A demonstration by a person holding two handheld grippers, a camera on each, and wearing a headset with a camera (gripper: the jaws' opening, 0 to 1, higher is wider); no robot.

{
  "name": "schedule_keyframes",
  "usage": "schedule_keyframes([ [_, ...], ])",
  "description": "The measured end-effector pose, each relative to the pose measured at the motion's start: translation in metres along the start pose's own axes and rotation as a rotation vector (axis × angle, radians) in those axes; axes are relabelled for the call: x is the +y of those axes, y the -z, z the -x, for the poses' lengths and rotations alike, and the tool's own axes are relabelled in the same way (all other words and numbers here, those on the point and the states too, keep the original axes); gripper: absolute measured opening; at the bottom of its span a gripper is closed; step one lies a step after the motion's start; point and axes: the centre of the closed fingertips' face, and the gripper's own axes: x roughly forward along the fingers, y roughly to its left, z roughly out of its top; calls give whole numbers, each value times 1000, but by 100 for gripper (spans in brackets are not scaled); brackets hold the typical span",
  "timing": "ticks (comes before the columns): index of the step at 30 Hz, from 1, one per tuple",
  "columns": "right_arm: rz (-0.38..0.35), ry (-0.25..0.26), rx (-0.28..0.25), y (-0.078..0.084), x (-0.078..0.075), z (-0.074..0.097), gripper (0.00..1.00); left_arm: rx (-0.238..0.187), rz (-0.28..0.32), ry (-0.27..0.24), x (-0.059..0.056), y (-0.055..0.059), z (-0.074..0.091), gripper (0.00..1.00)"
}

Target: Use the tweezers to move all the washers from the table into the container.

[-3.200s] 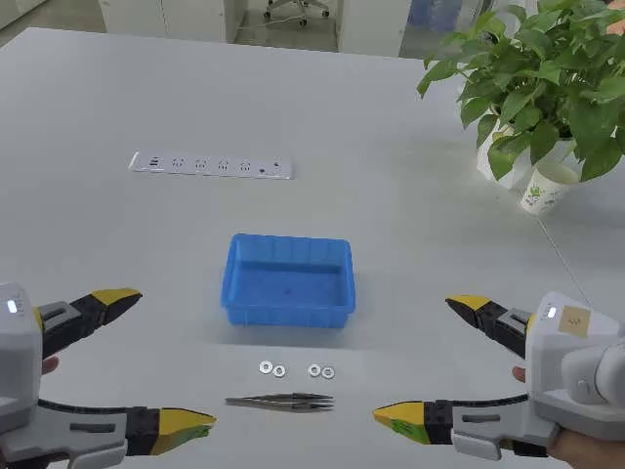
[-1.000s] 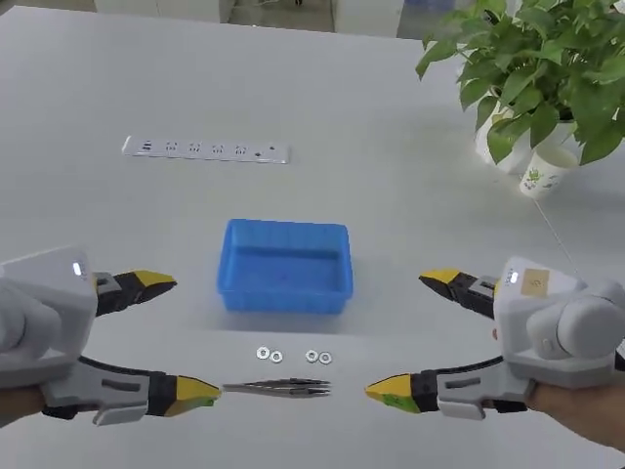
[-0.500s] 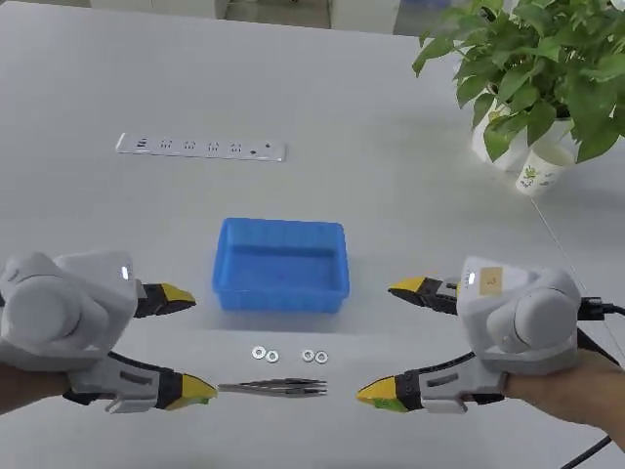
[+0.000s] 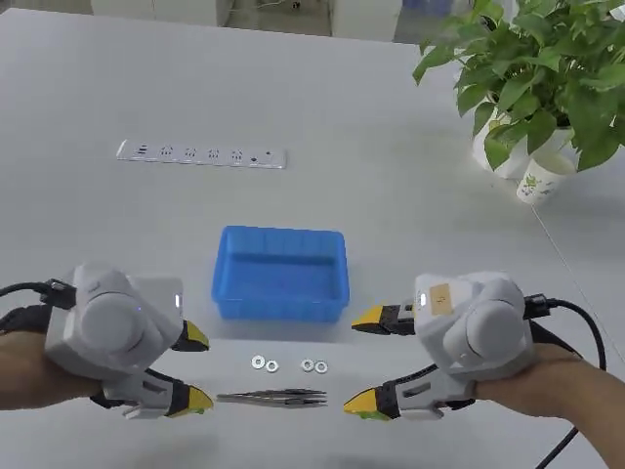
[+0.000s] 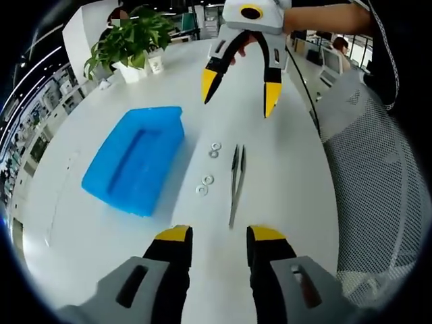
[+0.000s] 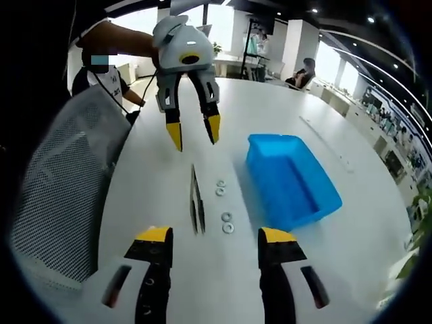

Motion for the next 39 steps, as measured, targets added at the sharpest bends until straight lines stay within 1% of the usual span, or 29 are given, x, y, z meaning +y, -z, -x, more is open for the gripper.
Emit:
schedule_keyframes([
  [5, 29, -32, 21, 0, 3, -9, 45, 42, -29, 32, -5, 2, -8, 28],
  [9, 46, -55, 31, -1, 6, -16, 43, 54, -56, 46, -6, 2, -15, 25],
  [12, 53, -71, 39, -2, 9, -21, 40, 59, -67, 42, -4, 2, -19, 21],
  [17, 59, -90, 43, -4, 12, -28, 36, 63, -85, 68, -7, 3, -23, 16],
  [21, 66, -100, 47, -4, 13, -33, 32, 71, -113, 78, -8, 6, -27, 13],
  [24, 70, -105, 51, -5, 14, -37, 30, 72, -126, 80, -8, 7, -29, 8],
  [26, 67, -111, 51, -5, 16, -40, 30, 60, -138, 85, -9, 6, -30, 6],
  [32, 64, -124, 55, -4, 20, -45, 29, 48, -155, 96, -12, 7, -31, 6],
  [35, 66, -128, 59, -3, 21, -47, 28, 50, -161, 99, -13, 7, -30, 5],
  [39, 69, -131, 60, -3, 23, -49, 27, 42, -154, 104, -15, 4, -27, 5],
])
